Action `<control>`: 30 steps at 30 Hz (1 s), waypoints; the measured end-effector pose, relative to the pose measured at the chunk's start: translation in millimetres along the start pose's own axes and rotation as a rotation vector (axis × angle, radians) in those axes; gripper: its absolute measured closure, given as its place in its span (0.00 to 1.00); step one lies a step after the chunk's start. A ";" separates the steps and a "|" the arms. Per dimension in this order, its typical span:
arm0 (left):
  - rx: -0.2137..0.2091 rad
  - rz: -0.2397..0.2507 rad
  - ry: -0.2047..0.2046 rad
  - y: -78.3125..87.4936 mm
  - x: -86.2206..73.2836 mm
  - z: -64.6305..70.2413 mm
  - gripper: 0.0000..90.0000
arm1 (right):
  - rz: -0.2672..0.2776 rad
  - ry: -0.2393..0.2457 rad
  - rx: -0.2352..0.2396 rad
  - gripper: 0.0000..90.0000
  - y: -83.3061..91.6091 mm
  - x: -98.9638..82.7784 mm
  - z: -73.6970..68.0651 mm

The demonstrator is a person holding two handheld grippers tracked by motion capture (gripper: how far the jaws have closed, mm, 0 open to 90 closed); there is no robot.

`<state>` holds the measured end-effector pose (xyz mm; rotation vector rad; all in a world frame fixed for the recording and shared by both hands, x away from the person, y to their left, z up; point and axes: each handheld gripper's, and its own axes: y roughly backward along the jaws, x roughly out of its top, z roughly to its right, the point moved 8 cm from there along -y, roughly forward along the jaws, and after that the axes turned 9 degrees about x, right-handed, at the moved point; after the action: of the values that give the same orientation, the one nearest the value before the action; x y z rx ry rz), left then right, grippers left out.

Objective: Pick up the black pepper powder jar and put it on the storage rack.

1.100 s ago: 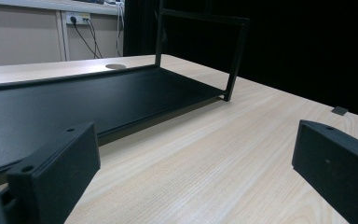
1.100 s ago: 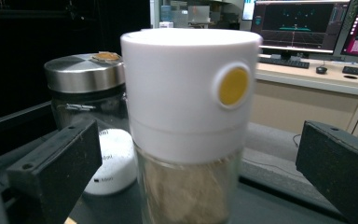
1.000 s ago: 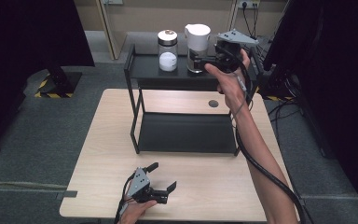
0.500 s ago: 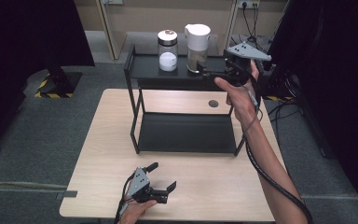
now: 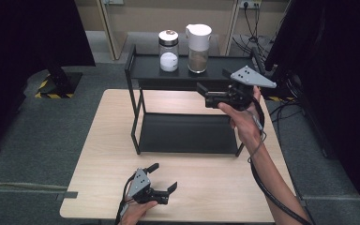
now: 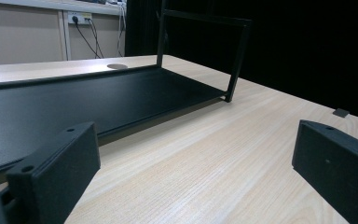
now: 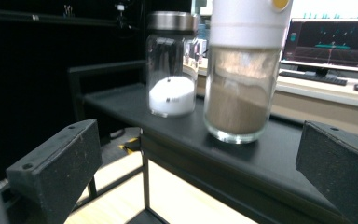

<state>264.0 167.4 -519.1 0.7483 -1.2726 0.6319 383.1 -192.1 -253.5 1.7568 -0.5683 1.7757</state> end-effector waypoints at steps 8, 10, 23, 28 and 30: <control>-0.002 0.001 -0.007 -0.1 0.0 0.9 0.00 | 0.010 -0.004 0.035 0.00 11.1 -28.2 -13.5; -0.002 0.001 -0.007 -0.1 -0.1 1.0 0.00 | 0.012 -0.003 0.040 0.00 12.5 -33.5 -16.1; 0.002 0.002 -0.005 0.3 0.0 0.2 0.00 | -0.005 -0.014 0.062 0.00 25.3 -78.5 -29.8; 0.003 0.002 -0.006 0.2 -0.2 0.2 0.00 | -0.003 -0.032 0.063 0.00 31.7 -100.3 -36.4; 0.003 0.002 -0.006 0.0 -0.3 0.6 0.00 | 0.000 -0.043 0.067 0.00 34.2 -109.3 -39.5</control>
<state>263.6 166.9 -519.4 0.7518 -1.2780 0.6338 327.9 -202.6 -360.8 1.8444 -0.5315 1.7795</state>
